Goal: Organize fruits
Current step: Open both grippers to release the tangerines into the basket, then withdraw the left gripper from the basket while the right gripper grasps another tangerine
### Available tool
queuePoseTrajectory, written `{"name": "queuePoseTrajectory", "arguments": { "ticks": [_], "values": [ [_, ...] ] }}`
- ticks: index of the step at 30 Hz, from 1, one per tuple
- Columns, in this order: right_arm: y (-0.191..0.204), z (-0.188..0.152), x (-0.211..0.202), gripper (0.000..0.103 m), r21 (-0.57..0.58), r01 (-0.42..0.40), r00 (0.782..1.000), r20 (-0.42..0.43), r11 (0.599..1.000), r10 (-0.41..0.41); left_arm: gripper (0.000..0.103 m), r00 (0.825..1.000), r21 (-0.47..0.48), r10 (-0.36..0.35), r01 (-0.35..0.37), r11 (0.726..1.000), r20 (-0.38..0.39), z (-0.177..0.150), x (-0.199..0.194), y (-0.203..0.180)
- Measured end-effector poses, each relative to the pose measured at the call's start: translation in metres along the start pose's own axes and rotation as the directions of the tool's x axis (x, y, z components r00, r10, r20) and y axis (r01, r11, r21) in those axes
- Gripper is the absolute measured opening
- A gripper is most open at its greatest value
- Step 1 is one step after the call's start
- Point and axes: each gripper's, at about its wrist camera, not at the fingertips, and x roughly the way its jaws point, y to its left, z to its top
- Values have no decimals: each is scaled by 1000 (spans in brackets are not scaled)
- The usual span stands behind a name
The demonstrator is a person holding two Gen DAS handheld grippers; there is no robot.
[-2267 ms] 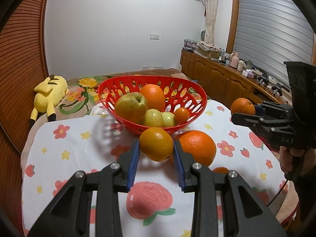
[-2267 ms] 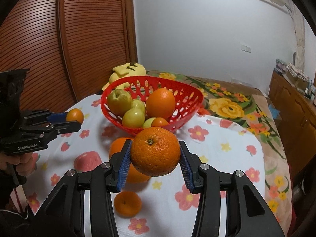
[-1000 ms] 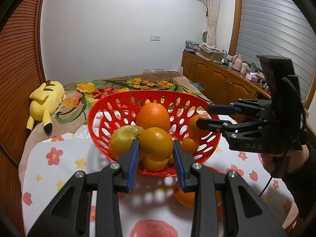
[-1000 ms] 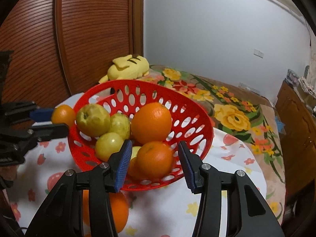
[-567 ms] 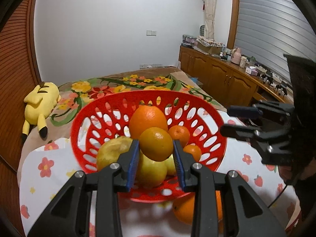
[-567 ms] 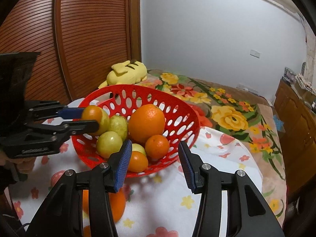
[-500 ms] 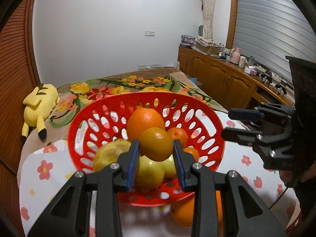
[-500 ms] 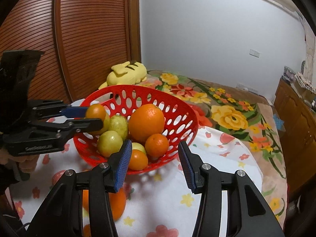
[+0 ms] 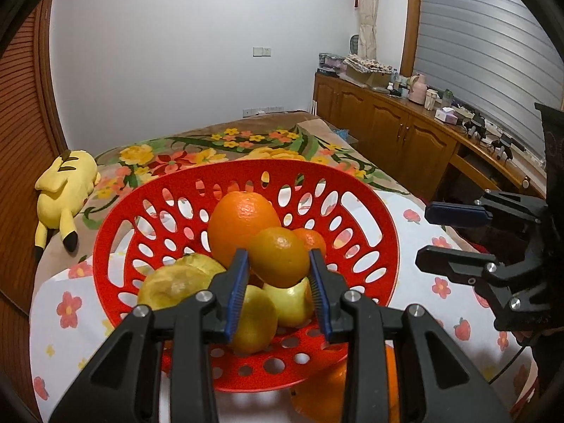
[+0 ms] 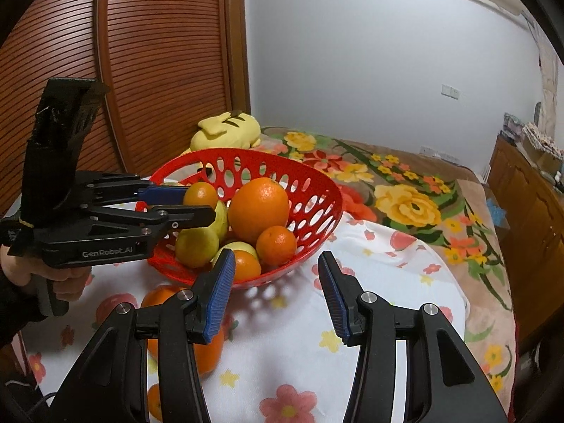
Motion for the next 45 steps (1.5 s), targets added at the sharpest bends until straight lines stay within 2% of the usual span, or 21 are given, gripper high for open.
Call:
{"name": "queuePoseTrajectory", "arguments": {
  "ticks": [5, 7, 17, 21, 27, 36, 45],
  "values": [
    [1, -4, -1, 50, 8, -1, 1000, -4, 1000, 1, 38, 1000, 5, 2, -2, 1000, 9, 1, -3, -2],
    [2, -7, -2, 50, 13, -2, 1000, -7, 1000, 2, 47, 1000, 1, -1, 1, 1000, 11, 0, -5, -1],
    [15, -29, -24, 52, 65, 5, 1000, 0, 998, -5, 51, 1000, -7, -10, 10, 1000, 30, -22, -41, 2],
    [23, -43, -34, 52, 97, 10, 1000, 7, 995, -11, 56, 999, -4, -23, 23, 1000, 27, -32, -55, 2],
    [36, -68, -40, 55, 161, 12, 1000, -1, 987, -12, 57, 999, 0, -34, 34, 999, 16, -50, -71, 0],
    [61, -96, -39, 55, 170, 18, 999, -39, 985, -11, 57, 999, -14, -36, 35, 999, -15, -84, -83, -3],
    [73, -108, -31, 55, 175, -2, 998, -69, 985, 14, 57, 999, -27, -18, 17, 999, -47, -115, -87, -3]
  ]
}}
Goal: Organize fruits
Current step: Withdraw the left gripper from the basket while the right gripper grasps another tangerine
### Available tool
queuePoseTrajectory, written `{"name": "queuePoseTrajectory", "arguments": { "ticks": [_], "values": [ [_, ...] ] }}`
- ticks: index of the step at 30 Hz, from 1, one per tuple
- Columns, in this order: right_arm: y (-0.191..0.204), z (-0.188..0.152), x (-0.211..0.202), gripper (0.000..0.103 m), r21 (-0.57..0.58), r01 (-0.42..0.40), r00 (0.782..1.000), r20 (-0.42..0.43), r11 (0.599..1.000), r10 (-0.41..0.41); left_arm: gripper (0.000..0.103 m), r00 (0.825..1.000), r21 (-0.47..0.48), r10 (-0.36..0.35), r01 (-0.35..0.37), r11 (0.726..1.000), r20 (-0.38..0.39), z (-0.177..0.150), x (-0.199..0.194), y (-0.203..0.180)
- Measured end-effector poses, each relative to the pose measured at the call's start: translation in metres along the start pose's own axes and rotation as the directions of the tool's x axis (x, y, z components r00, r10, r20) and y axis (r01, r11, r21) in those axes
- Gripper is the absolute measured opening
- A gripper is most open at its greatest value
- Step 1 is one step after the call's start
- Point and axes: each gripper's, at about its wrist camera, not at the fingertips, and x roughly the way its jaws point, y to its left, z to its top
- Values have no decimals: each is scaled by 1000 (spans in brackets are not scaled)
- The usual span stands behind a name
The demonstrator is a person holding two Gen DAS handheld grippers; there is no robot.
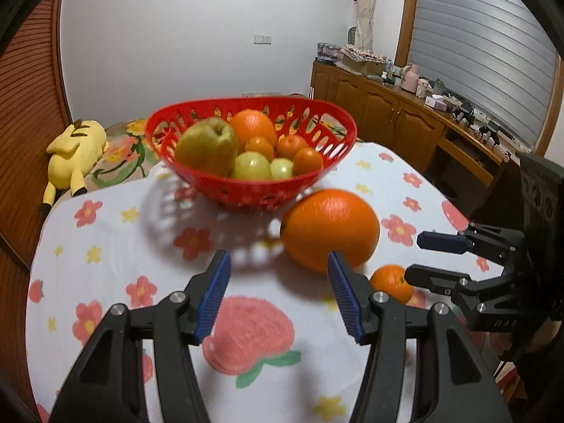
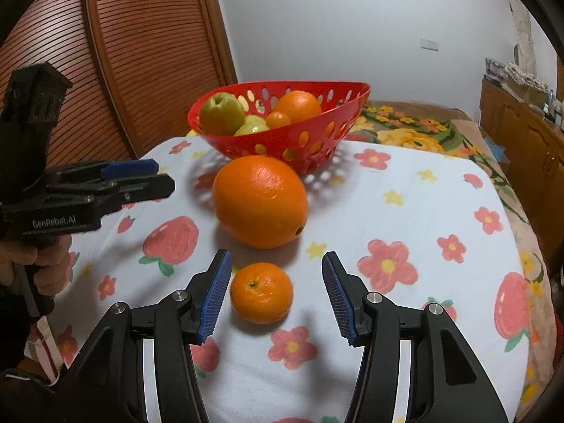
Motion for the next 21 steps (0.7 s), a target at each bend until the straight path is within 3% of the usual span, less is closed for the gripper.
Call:
{"name": "queuePoseTrajectory", "arguments": {
  "ticks": [21],
  "values": [
    [6, -8, 30, 55, 20, -37, 993, -110, 999, 39, 57, 999, -38, -12, 10, 999, -41, -24, 14, 9]
  ]
}}
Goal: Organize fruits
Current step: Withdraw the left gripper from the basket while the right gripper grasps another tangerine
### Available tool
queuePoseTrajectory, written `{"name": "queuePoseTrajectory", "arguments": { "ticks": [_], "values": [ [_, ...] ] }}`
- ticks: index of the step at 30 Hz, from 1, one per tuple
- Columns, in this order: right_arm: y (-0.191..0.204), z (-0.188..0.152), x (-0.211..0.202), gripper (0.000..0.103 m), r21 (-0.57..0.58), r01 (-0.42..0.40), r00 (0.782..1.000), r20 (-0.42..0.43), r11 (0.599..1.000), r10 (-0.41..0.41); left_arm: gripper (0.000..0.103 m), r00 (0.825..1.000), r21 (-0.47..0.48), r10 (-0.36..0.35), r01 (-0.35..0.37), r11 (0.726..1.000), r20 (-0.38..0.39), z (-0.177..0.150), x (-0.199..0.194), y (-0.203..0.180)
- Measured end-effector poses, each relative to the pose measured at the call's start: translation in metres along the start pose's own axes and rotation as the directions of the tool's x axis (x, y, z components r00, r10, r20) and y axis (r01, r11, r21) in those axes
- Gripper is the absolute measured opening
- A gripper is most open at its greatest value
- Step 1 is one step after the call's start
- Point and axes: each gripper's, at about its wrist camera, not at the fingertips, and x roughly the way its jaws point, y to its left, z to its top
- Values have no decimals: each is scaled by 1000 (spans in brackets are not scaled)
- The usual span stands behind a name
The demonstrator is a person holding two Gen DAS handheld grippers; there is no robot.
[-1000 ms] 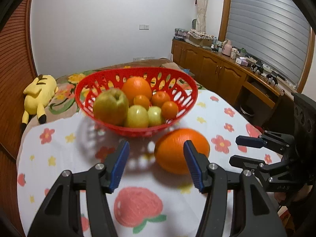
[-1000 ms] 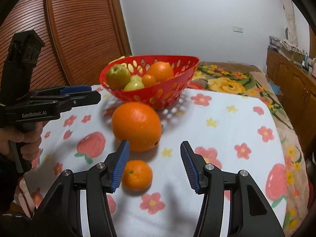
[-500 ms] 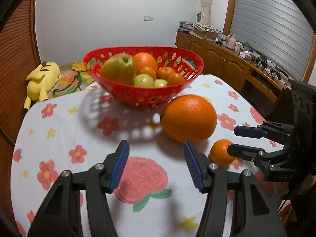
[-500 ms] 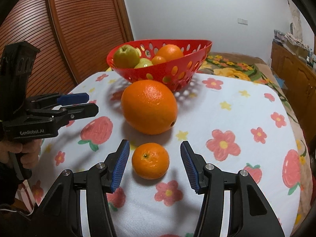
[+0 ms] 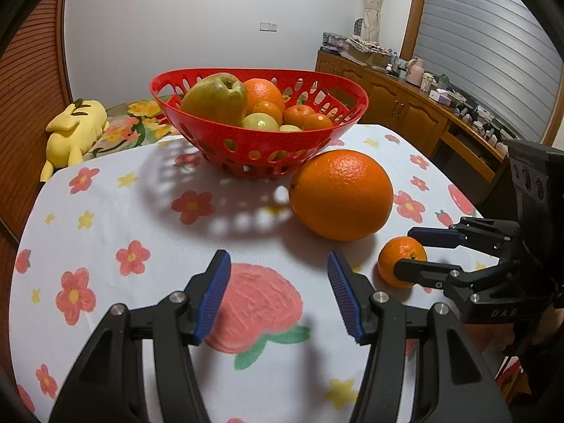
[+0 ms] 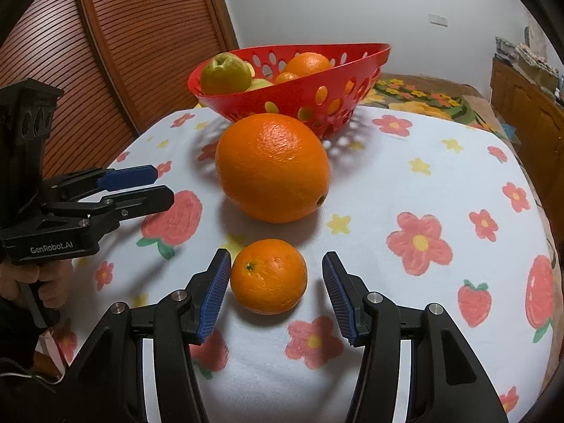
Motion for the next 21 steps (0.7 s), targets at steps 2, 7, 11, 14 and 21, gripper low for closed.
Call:
{"name": "queuePoseTrajectory", "arguments": {
  "ticks": [2, 7, 11, 14, 21],
  "values": [
    [1, 0, 2, 55, -2, -6, 1000, -7, 1000, 6, 57, 1000, -1, -2, 2, 1000, 1, 0, 0, 0],
    [3, -2, 8, 48, -12, -21, 999, -34, 1000, 20, 57, 1000, -4, -5, 5, 1000, -1, -1, 1, -1],
    [0, -5, 8, 45, -8, -28, 999, -33, 1000, 28, 57, 1000, -8, -16, 16, 1000, 0, 1, 3, -7],
    [-4, -8, 3, 45, -2, -19, 1000, -25, 1000, 19, 57, 1000, -1, -23, 23, 1000, 0, 5, 7, -14],
    [-21, -18, -19, 45, 24, 18, 1000, 20, 1000, -18, 57, 999, 31, -40, 39, 999, 11, 21, 10, -31]
  ]
}}
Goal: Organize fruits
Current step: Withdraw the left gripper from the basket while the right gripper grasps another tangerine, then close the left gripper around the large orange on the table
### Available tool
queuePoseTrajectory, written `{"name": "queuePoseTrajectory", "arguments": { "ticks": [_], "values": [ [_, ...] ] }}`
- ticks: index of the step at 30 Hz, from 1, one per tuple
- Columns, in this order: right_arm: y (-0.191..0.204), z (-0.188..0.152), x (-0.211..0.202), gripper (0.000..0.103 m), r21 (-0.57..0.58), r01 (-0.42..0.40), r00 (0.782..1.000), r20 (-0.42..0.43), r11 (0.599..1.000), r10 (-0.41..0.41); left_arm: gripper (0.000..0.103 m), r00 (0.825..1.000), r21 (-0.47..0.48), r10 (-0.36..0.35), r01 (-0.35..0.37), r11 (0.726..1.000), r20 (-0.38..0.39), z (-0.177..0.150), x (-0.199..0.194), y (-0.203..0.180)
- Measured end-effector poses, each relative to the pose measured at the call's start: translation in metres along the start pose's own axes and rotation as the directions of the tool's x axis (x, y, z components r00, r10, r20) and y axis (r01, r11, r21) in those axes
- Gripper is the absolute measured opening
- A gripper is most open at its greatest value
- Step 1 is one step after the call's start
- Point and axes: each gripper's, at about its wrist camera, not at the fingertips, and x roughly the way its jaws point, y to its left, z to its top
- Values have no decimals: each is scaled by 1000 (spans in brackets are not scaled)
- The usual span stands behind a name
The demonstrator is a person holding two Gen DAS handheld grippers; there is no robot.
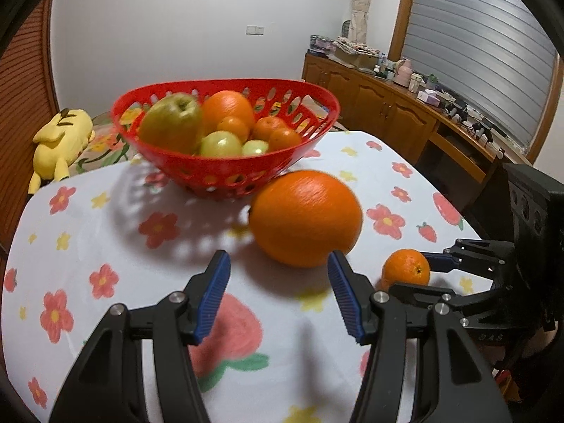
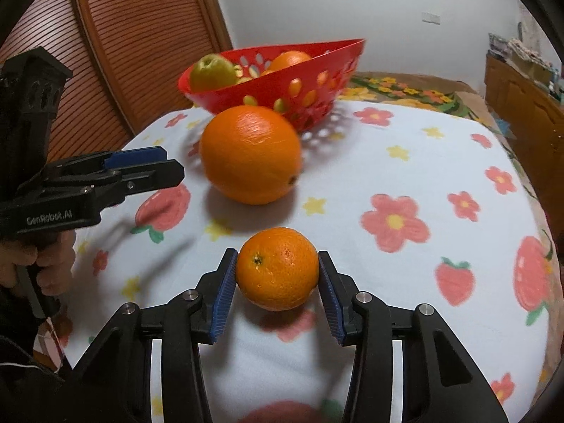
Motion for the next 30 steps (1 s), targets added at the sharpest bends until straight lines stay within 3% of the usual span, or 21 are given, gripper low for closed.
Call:
{"name": "queuePoseTrajectory", "arguments": {
  "ticks": [20, 30],
  "values": [
    [-22, -17, -32, 45, 31, 55, 996, 68, 998, -57, 58, 1000, 49, -5, 4, 999, 7, 35, 21, -26],
    [-21, -17, -30, 45, 20, 53, 996, 65, 998, -54, 74, 999, 74, 52, -52, 996, 5, 31, 37, -27]
  ]
}}
